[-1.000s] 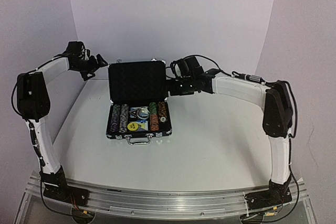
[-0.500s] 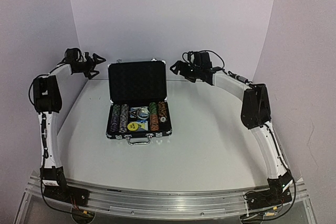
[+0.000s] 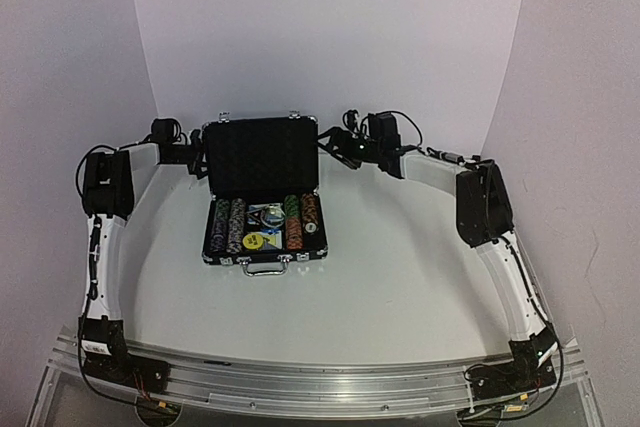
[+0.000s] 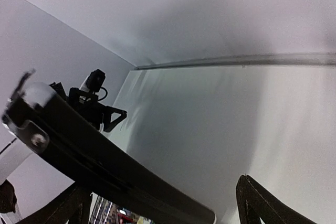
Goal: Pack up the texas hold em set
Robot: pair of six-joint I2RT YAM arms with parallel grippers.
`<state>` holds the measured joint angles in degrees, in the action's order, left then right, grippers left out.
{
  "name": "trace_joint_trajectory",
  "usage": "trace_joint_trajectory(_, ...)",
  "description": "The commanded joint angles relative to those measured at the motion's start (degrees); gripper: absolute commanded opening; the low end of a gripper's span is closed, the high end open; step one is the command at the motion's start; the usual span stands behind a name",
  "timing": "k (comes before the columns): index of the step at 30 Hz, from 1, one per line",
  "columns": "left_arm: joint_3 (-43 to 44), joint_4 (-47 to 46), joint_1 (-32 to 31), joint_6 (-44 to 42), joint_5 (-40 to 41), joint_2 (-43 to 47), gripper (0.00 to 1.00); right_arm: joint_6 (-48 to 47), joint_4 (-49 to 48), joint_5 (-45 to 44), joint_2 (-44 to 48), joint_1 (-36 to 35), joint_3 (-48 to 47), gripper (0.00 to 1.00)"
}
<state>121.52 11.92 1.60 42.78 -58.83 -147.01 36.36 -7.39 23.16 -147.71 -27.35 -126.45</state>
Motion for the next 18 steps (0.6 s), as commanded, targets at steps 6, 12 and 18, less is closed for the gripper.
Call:
trace_joint_trajectory(6, -20.44, 1.75, -4.06, -18.31, -3.37, 18.54, 0.94, -2.71, -7.81, -0.48, 36.36, -0.7, 43.15, 0.92)
trace_joint_trajectory(12, -35.75, 5.06, -4.15, -26.31, 7.71, 29.25, 0.94, -0.38, -2.32, -13.02, 57.08, -0.92, 72.94, 0.92)
trace_joint_trajectory(18, -45.95, 5.27, -4.23, -25.69, 18.52, 38.29, 0.97, -2.9, 6.68, -19.32, 66.73, -1.42, 77.0, 0.93)
